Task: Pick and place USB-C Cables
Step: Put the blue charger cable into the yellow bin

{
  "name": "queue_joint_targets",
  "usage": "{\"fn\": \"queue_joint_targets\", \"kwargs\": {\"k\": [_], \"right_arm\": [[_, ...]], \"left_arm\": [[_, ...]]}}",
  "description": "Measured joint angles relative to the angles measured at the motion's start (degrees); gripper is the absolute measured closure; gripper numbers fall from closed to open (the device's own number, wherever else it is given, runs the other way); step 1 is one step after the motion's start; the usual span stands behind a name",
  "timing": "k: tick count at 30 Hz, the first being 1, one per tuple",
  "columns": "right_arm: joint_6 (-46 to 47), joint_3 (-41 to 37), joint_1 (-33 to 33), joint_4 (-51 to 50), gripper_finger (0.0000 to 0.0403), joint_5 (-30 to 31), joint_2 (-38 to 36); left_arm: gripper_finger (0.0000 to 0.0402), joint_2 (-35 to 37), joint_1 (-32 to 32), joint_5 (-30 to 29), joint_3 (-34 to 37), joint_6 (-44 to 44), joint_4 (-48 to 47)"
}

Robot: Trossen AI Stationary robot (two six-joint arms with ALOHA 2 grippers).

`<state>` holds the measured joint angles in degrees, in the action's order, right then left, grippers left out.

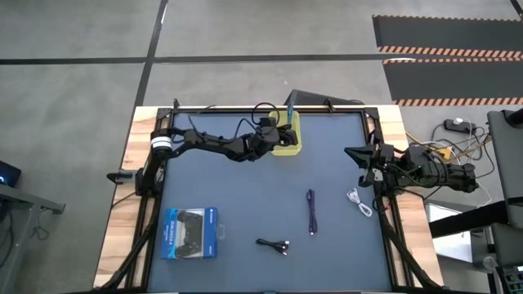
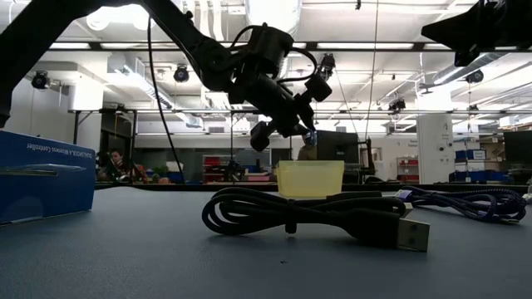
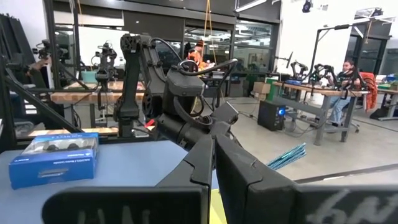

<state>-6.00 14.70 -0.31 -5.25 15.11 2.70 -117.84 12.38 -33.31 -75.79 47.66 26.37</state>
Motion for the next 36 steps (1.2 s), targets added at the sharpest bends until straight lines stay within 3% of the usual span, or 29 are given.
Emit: {"fn": "queue_joint_targets", "kwargs": {"k": [36], "right_arm": [[-0.6, 0.0, 0.0, 0.0, 0.0394, 0.0, 0.0]], "left_arm": [[0.0381, 0.0, 0.0, 0.0, 0.2, -0.1, 0.0]]}}
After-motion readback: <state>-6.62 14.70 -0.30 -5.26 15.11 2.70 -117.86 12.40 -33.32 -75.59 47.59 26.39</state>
